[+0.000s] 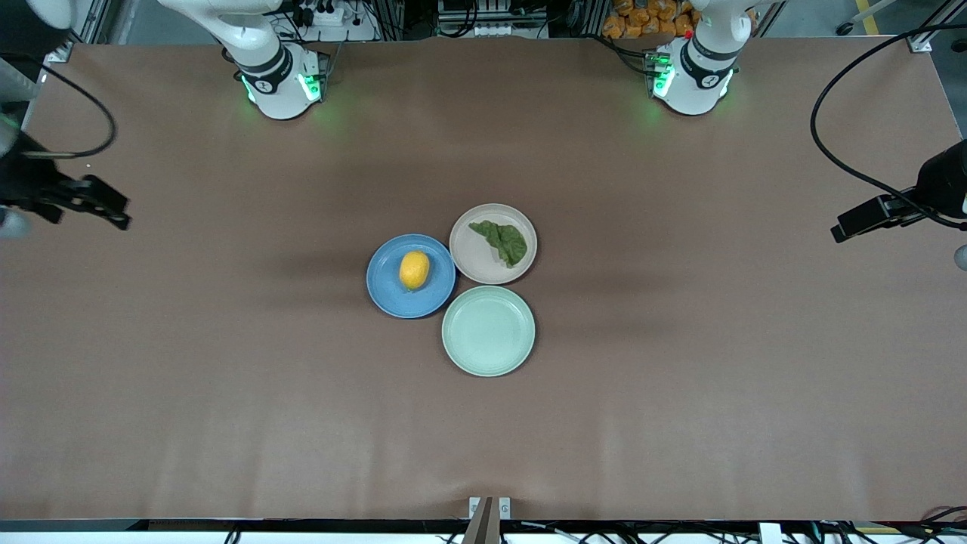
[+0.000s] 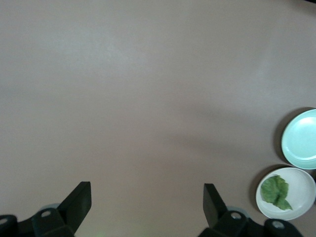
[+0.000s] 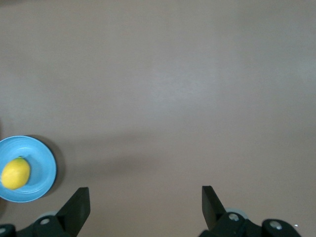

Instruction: Place lemon and lettuce in plates

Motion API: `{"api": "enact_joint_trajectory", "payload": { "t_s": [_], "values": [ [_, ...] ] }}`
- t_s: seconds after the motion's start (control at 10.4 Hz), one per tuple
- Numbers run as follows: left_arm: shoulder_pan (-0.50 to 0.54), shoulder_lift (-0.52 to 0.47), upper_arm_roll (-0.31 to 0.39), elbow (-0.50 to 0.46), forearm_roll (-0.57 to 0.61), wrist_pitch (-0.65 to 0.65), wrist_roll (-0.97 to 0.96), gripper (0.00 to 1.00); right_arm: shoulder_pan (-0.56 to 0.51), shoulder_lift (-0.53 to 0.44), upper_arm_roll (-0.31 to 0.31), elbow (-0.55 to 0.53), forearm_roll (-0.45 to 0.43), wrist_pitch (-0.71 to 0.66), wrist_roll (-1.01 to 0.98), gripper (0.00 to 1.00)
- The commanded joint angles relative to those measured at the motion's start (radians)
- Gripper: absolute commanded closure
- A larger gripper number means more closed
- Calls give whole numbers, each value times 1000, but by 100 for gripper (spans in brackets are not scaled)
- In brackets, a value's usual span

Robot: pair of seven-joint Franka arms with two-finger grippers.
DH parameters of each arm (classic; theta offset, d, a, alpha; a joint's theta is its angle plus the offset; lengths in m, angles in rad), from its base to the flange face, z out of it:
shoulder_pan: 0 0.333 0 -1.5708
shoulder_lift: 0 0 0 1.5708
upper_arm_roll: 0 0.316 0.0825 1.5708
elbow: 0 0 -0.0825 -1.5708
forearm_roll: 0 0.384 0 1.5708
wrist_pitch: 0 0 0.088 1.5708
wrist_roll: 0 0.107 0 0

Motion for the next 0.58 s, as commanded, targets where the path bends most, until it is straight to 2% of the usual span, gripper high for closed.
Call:
{"api": "enact_joint_trajectory", "payload": {
  "t_s": [0.0,0.48],
  "values": [
    [-9,1,3,13,34,-22,19,0,-1,-22,-34,-14,52,-7,-38,0],
    [-9,1,3,13,34,-21,25,0,19,-32,-35,-12,58,-37,-40,0]
  ]
}}
